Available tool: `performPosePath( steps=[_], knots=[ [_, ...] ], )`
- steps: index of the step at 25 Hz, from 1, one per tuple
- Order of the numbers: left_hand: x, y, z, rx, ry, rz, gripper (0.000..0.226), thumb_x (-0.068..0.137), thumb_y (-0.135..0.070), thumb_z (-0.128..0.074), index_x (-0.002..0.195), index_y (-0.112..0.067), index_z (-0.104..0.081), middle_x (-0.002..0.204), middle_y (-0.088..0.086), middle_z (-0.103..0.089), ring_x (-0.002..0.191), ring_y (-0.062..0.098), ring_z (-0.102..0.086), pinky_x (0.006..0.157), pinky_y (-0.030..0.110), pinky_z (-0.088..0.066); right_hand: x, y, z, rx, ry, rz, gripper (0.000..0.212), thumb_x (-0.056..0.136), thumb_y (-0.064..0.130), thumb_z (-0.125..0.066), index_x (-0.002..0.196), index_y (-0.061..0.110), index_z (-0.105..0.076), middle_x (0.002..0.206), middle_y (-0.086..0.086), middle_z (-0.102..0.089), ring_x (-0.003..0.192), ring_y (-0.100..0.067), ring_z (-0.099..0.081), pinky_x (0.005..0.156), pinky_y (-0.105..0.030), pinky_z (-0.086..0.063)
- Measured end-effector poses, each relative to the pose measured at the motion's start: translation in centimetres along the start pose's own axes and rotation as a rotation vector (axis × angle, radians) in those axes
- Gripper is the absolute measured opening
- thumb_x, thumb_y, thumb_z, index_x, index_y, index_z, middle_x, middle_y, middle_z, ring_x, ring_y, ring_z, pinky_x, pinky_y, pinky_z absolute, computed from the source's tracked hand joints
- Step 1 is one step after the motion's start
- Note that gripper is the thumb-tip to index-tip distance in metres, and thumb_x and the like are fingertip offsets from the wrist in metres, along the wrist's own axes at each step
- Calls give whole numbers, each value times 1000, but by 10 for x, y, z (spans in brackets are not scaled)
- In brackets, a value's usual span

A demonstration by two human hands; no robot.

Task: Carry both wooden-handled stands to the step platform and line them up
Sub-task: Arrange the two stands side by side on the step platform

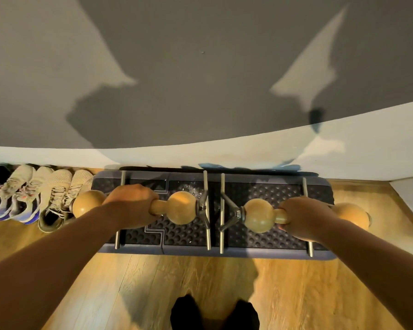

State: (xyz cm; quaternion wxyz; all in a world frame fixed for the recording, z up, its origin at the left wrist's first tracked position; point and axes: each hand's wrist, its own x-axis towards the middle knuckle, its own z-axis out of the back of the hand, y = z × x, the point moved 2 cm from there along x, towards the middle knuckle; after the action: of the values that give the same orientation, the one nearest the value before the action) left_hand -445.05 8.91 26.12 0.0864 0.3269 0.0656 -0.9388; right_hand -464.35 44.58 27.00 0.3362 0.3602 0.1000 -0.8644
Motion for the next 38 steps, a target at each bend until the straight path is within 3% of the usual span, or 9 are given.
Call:
performPosePath(
  steps=[3, 13, 17, 23, 28, 31, 38],
  knots=[
    [1, -7, -2, -6, -11, -5, 20, 95, -58, -54, 91, -39, -59, 77, -15, -62, 72, 5, -60, 72, 23, -48, 5, 7, 0, 5, -20, 9, 14, 92, 37, -69, 84, 37, -58, 76, 13, -62, 71, -6, -61, 62, -25, -46],
    [9, -29, -14, -17, -11, -62, 30, 94, -65, -54, 101, -38, -64, 84, -16, -63, 79, 7, -62, 83, 29, -55, 13, 15, -8, 4, -5, 33, 7, 92, 33, -67, 92, 35, -60, 81, 10, -62, 74, -10, -62, 70, -29, -54],
    [12, -31, -14, -35, -1, -56, 29, 93, -67, -54, 97, -40, -62, 83, -18, -63, 77, 4, -61, 80, 26, -53, 13, 16, -8, 14, -20, 19, 7, 92, 35, -67, 90, 35, -61, 80, 11, -63, 74, -10, -63, 75, -32, -57],
    [13, -30, -10, -12, 10, -73, 30, 93, -71, -51, 90, -41, -56, 77, -19, -60, 71, 2, -58, 72, 21, -47, 16, 21, -12, 8, -52, -2, 8, 90, 40, -66, 87, 35, -61, 76, 11, -61, 70, -8, -59, 67, -28, -50],
    [12, -30, -10, -6, 9, -54, 32, 91, -72, -53, 86, -40, -57, 73, -18, -60, 69, 1, -58, 76, 26, -54, 15, 22, -16, -3, -78, -51, 20, 89, 40, -65, 76, 32, -52, 73, 11, -59, 68, -10, -59, 67, -32, -51],
    [13, -30, -10, -16, 12, -41, 35, 88, -74, -55, 79, -40, -54, 70, -18, -58, 68, 1, -57, 77, 28, -54, 15, 22, -17, -17, -109, -46, 15, 87, 41, -67, 81, 32, -57, 73, 12, -58, 69, -11, -59, 69, -32, -50],
    [14, -32, -17, -13, 11, 4, 39, 89, -76, -51, 94, -38, -59, 78, -17, -58, 76, 5, -59, 80, 32, -56, 14, 22, -18, -14, -125, -61, 17, 86, 44, -68, 82, 32, -58, 71, 12, -59, 68, -12, -60, 73, -35, -55]
  ],
)
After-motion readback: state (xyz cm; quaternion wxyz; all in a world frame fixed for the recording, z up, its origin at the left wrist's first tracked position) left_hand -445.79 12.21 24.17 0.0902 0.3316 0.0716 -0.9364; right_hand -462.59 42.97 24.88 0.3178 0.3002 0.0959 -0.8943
